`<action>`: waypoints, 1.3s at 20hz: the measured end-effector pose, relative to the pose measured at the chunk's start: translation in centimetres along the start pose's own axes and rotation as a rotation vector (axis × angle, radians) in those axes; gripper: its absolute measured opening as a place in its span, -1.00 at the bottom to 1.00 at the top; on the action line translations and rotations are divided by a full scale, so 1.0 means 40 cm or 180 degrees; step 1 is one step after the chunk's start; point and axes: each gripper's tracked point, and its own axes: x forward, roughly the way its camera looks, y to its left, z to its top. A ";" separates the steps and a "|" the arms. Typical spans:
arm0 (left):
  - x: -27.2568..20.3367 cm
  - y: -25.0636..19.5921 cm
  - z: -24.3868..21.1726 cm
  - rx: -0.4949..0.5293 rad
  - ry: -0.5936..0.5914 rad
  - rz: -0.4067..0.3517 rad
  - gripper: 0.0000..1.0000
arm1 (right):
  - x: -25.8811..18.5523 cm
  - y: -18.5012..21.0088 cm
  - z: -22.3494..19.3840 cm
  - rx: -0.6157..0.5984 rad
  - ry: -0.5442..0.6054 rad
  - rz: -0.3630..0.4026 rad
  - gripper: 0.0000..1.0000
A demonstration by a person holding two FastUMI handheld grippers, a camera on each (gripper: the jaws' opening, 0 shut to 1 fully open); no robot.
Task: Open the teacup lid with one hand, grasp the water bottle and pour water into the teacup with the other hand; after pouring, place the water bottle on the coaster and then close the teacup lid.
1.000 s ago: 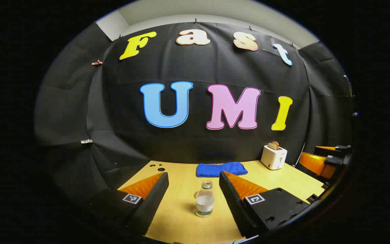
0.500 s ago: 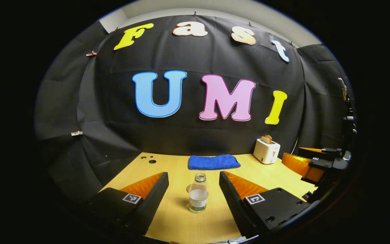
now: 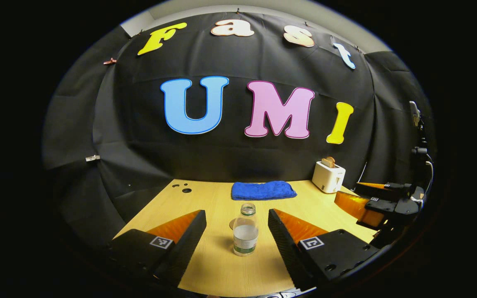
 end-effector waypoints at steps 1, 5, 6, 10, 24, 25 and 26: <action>0.010 0.003 -0.019 0.0009 0.0022 -0.0007 0.91 | 0.027 -0.009 -0.034 0.0029 0.0032 -0.0056 0.96; 0.079 -0.020 -0.108 0.0307 0.0111 -0.0123 0.91 | 0.102 -0.014 -0.197 0.0049 0.0207 -0.0126 0.96; 0.093 -0.029 -0.127 0.0321 0.0098 -0.0166 0.91 | 0.118 -0.014 -0.227 -0.0003 0.0214 -0.0105 0.96; 0.118 -0.048 -0.209 0.0056 0.0196 -0.0266 0.92 | 0.157 -0.021 -0.301 -0.0051 0.0205 -0.0074 0.96; 0.125 0.017 -0.364 -0.0322 0.0447 0.0028 0.92 | 0.210 -0.029 -0.427 -0.0077 0.0425 -0.0180 0.74; 0.128 0.016 -0.368 -0.0312 0.0455 0.0025 0.91 | 0.212 -0.027 -0.436 -0.0072 0.0451 -0.0171 0.70; 0.128 0.016 -0.367 -0.0304 0.0450 0.0027 0.92 | 0.210 -0.027 -0.441 -0.0076 0.0471 -0.0164 0.65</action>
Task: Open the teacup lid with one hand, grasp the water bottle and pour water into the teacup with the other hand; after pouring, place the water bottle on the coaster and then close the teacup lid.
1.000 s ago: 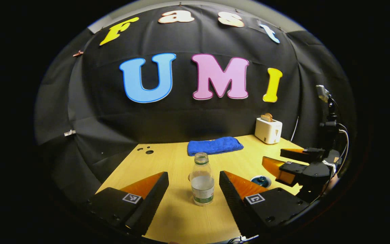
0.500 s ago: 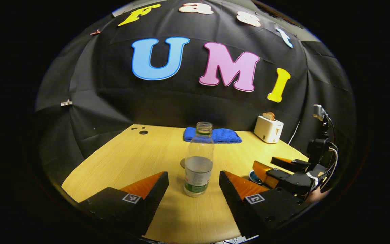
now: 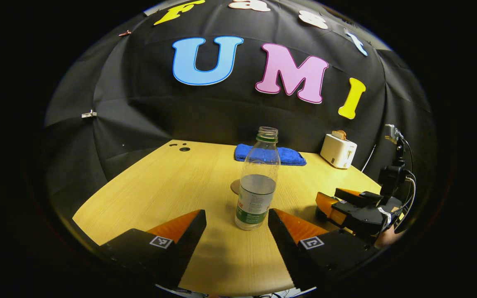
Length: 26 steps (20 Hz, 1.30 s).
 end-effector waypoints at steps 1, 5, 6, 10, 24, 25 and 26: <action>0.000 -0.002 -0.001 0.0003 -0.0005 -0.0005 0.92 | 0.001 0.003 -0.003 -0.0004 0.0000 0.0008 0.63; 0.009 -0.011 -0.029 0.0057 0.0092 -0.0080 0.92 | -0.001 0.019 0.000 0.0007 -0.0005 0.0106 0.12; 0.009 -0.014 -0.031 0.0080 0.0096 -0.0096 0.92 | 0.004 0.017 0.003 0.0029 -0.0001 0.0114 0.10; 0.014 -0.024 -0.032 0.0112 0.0095 -0.0145 0.92 | 0.017 0.007 0.008 0.0198 0.0127 0.0084 -0.22; 0.131 -0.070 -0.048 0.0261 0.0048 -0.0360 0.92 | -0.040 0.003 0.134 0.0195 0.0067 0.0202 -0.48; 0.149 -0.082 -0.056 0.0262 0.0052 -0.0420 0.91 | -0.048 -0.004 0.141 0.0200 0.0068 0.0202 -0.57; 0.163 -0.082 -0.059 0.0271 0.0040 -0.0434 0.92 | -0.058 -0.013 0.144 0.0192 0.0068 0.0192 -0.48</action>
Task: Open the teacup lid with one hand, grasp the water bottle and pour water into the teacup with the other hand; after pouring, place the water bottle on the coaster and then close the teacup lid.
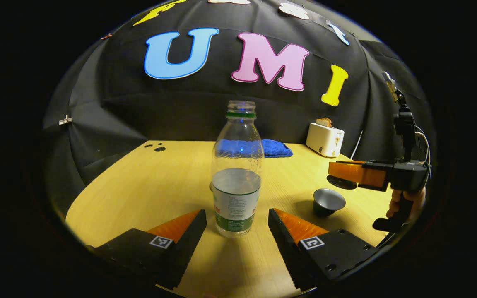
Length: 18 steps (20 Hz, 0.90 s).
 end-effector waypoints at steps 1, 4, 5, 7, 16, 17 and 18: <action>0.013 0.008 -0.001 -0.0001 -0.0020 0.0019 0.91 | -0.010 -0.012 0.004 -0.0028 -0.0004 -0.0014 -0.48; 0.050 0.011 0.022 -0.0027 -0.0162 -0.0015 0.91 | -0.036 -0.049 0.007 -0.0150 -0.0002 -0.0080 -0.48; 0.065 0.014 0.031 0.0007 -0.0211 -0.0040 0.91 | -0.043 -0.059 0.004 -0.0182 0.0007 -0.0103 -0.48; 0.098 0.024 0.054 0.0094 -0.0315 -0.0025 0.91 | -0.054 -0.073 -0.007 -0.0214 0.0035 -0.0150 -0.48; 0.184 0.006 0.048 -0.0028 -0.0314 -0.0188 0.77 | -0.108 -0.080 -0.043 -0.0164 0.0110 -0.0225 -0.48; 0.195 -0.001 0.048 0.0074 -0.0280 -0.0221 0.65 | -0.116 -0.082 -0.052 -0.0126 0.0136 -0.0224 -0.47; 0.197 0.003 0.053 0.0266 -0.0271 -0.0176 0.62 | -0.121 -0.078 -0.061 -0.0082 0.0174 -0.0207 -0.47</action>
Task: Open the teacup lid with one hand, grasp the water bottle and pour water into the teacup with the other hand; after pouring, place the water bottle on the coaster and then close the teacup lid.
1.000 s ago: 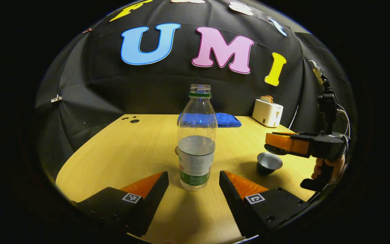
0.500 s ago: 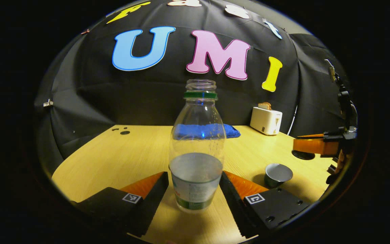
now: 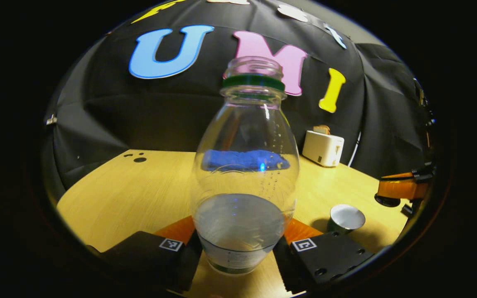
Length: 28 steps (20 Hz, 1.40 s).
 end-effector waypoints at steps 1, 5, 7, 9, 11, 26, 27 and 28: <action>0.011 0.007 0.005 0.0225 0.0024 0.0074 0.59 | -0.006 -0.003 -0.009 0.0015 0.0025 -0.0009 -0.55; 0.025 0.004 0.053 0.1524 0.0110 0.0153 0.55 | -0.005 -0.038 -0.024 0.0052 0.0036 -0.0104 -0.47; 0.040 -0.036 0.069 0.2040 0.0122 -0.0008 0.55 | -0.004 -0.053 -0.036 0.0095 0.0061 -0.0152 -0.48; 0.061 -0.071 0.076 0.2541 0.0113 -0.0162 0.54 | -0.004 -0.063 -0.036 0.0140 0.0057 -0.0177 -0.47; 0.091 -0.095 0.066 0.3088 0.0083 -0.0272 0.55 | -0.011 -0.079 -0.030 0.0155 0.0023 -0.0203 -0.48; 0.164 -0.139 0.000 0.4777 0.0157 -0.0586 0.55 | -0.017 -0.145 -0.066 0.0173 0.0100 -0.0257 -0.55; 0.170 -0.140 0.003 0.4856 0.0184 -0.0614 0.55 | -0.016 -0.144 -0.066 0.0169 0.0104 -0.0255 -0.47; 0.178 -0.133 0.004 0.4918 0.0222 -0.0635 0.55 | -0.015 -0.143 -0.065 0.0170 0.0107 -0.0258 -0.57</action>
